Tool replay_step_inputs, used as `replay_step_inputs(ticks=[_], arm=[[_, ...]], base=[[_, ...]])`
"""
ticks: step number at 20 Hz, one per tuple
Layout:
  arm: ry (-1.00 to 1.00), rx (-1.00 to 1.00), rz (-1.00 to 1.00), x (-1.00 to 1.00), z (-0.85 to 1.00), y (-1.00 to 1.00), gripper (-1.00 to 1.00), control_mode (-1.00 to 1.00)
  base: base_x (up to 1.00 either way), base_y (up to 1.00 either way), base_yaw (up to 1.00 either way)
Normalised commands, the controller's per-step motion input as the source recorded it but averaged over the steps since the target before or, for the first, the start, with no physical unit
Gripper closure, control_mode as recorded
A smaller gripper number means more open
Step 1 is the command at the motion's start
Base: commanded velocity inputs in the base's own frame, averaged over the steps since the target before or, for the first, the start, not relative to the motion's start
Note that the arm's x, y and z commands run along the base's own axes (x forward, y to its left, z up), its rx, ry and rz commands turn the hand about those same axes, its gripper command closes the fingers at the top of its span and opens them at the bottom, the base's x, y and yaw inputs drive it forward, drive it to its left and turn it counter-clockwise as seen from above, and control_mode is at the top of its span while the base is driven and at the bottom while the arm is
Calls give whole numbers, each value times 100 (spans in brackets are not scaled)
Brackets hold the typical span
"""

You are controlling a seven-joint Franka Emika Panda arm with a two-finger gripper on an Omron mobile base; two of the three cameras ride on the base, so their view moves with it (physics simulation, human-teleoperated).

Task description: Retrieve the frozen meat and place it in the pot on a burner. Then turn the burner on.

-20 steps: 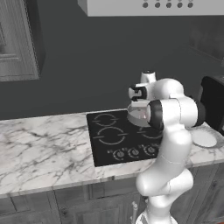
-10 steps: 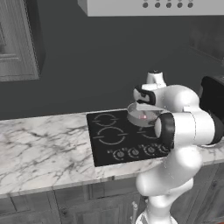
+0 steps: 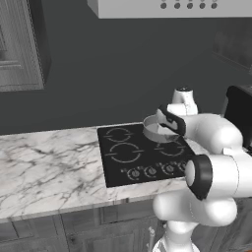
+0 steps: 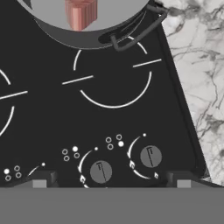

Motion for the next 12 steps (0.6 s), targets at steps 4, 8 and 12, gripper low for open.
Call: replay_step_inputs(ticks=[4,8,12], arm=[[7,1,0,-29,-7,20,-100,-100],[4,0,0,-27,-29,19,-100,-100],[6,0,0,-21,-26,13,-100,-100]], base=[[0,0,0],[0,0,0],[0,0,0]])
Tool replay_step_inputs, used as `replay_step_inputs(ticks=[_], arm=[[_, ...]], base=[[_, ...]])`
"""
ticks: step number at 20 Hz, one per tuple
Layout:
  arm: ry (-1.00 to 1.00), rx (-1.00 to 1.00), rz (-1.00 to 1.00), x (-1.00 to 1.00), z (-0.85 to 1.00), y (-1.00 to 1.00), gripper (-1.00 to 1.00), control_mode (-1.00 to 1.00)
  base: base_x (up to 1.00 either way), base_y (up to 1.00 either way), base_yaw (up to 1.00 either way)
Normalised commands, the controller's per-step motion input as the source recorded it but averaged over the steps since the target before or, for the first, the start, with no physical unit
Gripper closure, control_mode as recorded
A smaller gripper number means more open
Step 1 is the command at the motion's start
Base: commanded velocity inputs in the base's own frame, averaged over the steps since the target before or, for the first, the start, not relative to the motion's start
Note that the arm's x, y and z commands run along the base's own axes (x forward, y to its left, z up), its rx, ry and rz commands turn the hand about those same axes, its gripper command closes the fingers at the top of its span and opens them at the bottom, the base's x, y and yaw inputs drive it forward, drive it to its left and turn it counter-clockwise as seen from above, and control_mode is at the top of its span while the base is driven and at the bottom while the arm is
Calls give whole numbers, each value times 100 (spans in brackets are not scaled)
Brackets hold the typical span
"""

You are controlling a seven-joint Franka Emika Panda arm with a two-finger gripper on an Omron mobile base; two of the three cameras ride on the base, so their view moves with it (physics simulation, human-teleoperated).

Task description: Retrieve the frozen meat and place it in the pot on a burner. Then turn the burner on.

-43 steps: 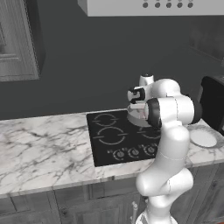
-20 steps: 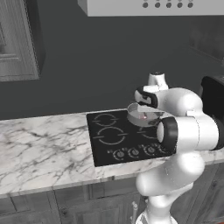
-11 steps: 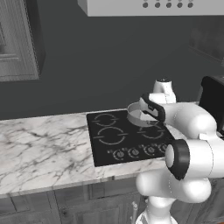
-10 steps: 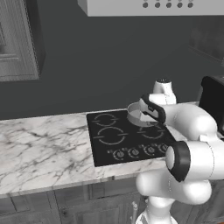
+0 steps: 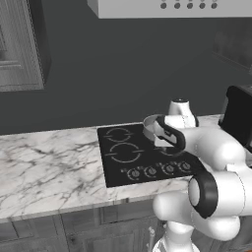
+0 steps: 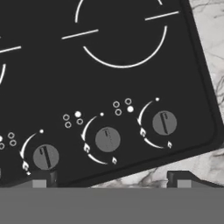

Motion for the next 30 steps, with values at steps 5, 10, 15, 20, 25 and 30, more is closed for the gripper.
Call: replay_step_inputs(ticks=[5,10,15,20,25,30], arm=[[7,0,0,-3,-21,3,-100,-100],[5,0,0,0,-14,0,-100,-100],[0,0,0,0,-43,0,-100,-100],[0,0,1,3,-41,0,-100,-100],[0,0,2,4,-41,0,-100,-100],[0,0,3,4,-22,0,-100,-100]], base=[[0,0,0],[0,0,0],[0,0,0],[0,0,0],[0,0,0],[0,0,0]])
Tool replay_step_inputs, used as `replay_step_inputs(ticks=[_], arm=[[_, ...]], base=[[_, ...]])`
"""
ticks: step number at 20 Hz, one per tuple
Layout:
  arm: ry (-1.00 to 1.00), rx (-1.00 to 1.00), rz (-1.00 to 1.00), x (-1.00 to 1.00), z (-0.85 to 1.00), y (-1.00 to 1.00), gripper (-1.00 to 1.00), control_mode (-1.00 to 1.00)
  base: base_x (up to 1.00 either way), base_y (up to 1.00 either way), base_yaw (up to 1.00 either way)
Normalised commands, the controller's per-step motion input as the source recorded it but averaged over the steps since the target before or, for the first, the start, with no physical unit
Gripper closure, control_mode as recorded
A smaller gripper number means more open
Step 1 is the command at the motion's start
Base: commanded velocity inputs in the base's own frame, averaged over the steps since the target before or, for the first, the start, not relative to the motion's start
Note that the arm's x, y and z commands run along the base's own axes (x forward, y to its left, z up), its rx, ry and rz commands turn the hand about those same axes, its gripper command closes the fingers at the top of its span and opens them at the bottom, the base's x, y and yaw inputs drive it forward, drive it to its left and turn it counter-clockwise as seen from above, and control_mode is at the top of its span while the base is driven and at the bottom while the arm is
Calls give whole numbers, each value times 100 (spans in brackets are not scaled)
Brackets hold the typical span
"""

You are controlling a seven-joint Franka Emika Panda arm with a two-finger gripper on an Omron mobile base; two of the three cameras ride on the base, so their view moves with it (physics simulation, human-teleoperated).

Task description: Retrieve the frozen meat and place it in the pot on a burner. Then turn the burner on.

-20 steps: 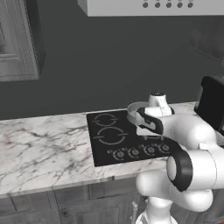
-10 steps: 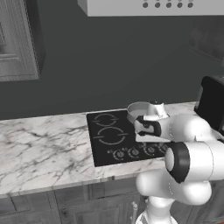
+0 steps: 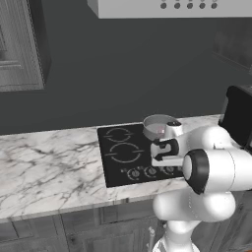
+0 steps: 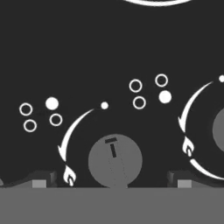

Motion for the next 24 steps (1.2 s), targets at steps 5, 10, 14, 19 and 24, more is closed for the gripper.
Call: replay_step_inputs(ticks=[5,10,14,19,24], arm=[[0,0,3,13,-7,0,-100,-100],[-1,0,3,8,-6,0,-100,-100],[-1,0,1,0,-13,0,-100,-100],[0,1,0,0,-22,0,-100,-100],[0,4,0,0,-17,0,100,-100]], base=[[0,0,0],[0,0,0],[0,0,0],[0,0,0],[0,0,0]])
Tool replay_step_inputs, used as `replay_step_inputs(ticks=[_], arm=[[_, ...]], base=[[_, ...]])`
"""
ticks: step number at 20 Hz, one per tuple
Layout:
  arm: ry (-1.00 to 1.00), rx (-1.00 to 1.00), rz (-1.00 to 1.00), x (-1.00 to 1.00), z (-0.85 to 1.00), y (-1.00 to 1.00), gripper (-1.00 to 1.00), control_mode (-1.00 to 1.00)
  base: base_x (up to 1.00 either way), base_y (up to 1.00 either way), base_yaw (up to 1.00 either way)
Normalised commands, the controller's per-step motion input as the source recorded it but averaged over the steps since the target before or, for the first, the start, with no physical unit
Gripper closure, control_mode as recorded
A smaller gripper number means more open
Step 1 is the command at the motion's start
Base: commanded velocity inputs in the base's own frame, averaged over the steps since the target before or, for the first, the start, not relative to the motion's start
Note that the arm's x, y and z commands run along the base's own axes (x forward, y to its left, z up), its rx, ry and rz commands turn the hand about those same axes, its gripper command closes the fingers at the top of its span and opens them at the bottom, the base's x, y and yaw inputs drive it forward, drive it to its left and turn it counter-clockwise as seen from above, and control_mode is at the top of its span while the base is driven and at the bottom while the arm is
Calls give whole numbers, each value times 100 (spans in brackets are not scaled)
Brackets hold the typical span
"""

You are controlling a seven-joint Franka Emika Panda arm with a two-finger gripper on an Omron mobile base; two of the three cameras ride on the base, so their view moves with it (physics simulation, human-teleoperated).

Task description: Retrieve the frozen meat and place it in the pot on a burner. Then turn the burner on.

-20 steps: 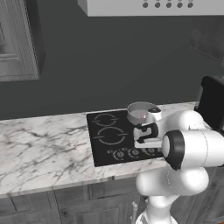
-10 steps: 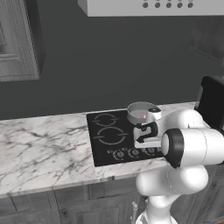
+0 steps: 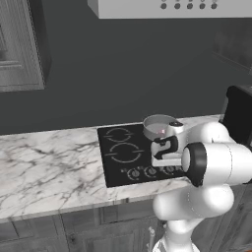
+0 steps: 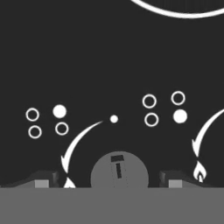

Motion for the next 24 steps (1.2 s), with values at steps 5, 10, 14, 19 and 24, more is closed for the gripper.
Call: replay_step_inputs(ticks=[5,10,14,19,24], arm=[[0,2,0,0,-11,0,100,-100],[-2,0,0,0,-4,0,100,-100],[-2,0,0,-1,-1,-3,100,-100],[1,2,7,0,-5,-14,100,-100],[1,0,17,-2,-5,0,100,-100]], base=[[0,0,0],[0,0,0],[0,0,0],[0,0,0],[0,0,0]])
